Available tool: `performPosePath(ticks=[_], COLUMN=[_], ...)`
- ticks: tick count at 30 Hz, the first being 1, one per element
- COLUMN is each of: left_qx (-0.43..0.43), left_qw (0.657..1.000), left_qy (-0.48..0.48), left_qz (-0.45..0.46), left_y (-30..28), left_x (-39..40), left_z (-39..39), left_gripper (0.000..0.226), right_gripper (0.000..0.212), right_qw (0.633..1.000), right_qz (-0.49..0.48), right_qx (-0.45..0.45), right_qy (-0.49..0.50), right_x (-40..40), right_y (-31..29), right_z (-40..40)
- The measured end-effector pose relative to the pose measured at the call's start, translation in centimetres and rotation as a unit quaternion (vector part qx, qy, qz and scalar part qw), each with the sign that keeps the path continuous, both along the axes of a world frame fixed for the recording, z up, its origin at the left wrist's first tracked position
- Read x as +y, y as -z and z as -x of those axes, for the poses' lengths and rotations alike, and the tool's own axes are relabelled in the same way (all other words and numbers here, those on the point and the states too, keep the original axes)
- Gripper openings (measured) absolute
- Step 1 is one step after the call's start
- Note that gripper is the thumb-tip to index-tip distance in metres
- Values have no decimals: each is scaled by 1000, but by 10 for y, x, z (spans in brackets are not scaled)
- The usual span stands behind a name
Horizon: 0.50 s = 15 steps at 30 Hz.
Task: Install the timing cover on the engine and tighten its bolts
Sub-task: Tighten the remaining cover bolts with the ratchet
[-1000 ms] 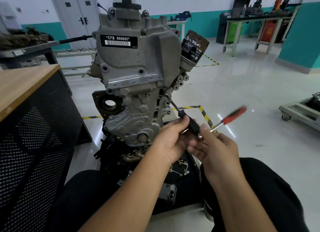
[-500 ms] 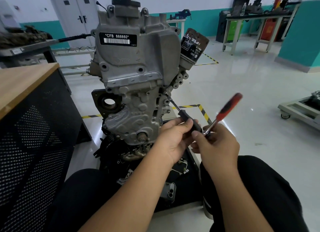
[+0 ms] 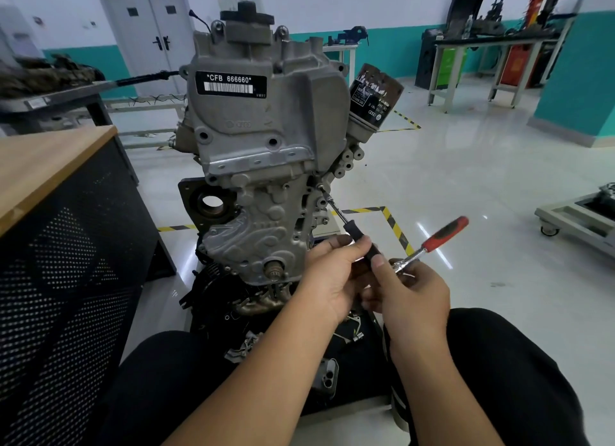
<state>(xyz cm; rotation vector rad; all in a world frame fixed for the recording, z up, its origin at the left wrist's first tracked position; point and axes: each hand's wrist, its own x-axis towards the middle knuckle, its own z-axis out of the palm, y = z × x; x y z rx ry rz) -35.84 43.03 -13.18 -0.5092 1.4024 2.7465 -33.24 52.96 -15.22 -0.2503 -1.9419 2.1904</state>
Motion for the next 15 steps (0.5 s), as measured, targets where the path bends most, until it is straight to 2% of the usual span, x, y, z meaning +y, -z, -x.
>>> performPosePath(ticks=[2, 4, 5, 6, 7, 8, 9, 10, 12, 13, 14, 15], left_qx=[8, 23, 29, 35, 39, 40, 38, 35, 33, 34, 40, 46], left_qw=[1000, 999, 998, 997, 996, 996, 996, 997, 998, 998, 998, 997], left_qy=[11, 32, 48, 63, 74, 77, 71, 61, 46, 42, 40, 41], left_qz=[-1, -11, -21, -30, -35, -35, -33, -27, -20, -23, -30, -38], left_y=[-1, -2, -3, -5, -5, -5, -4, -3, -1, -1, -1, -1], left_x=[0, 0, -1, -2, -2, -2, -2, 0, 3, 5, 6, 6], left_z=[1, 1, 0, -1, -1, -1, -1, 1, 3, 4, 5, 5], left_gripper=[38, 31, 26, 19, 13, 10, 10, 10, 10, 9, 9, 11], right_gripper=[18, 18, 20, 24, 28, 30, 30, 26, 8, 7, 11, 12], right_qw=[991, 985, 991, 1000, 992, 974, 966, 977, 999, 992, 987, 991], right_qz=[-120, -160, -121, -21, 117, 209, 235, 186, -38, -122, -146, -115], right_qx=[48, 60, 46, 15, -20, -56, -74, -68, 3, 40, 61, 61], right_qy=[31, 36, 23, -2, -40, -67, -77, -76, -23, 13, 36, 35], right_x=[3, 4, 6, 6, 7, 9, 11, 13, 17, 16, 15, 15], right_y=[3, 0, -1, -5, -9, -13, -14, -13, -7, -6, -6, -6], right_z=[2, 1, 1, -1, -1, -2, -2, -1, 1, 2, 2, 1])
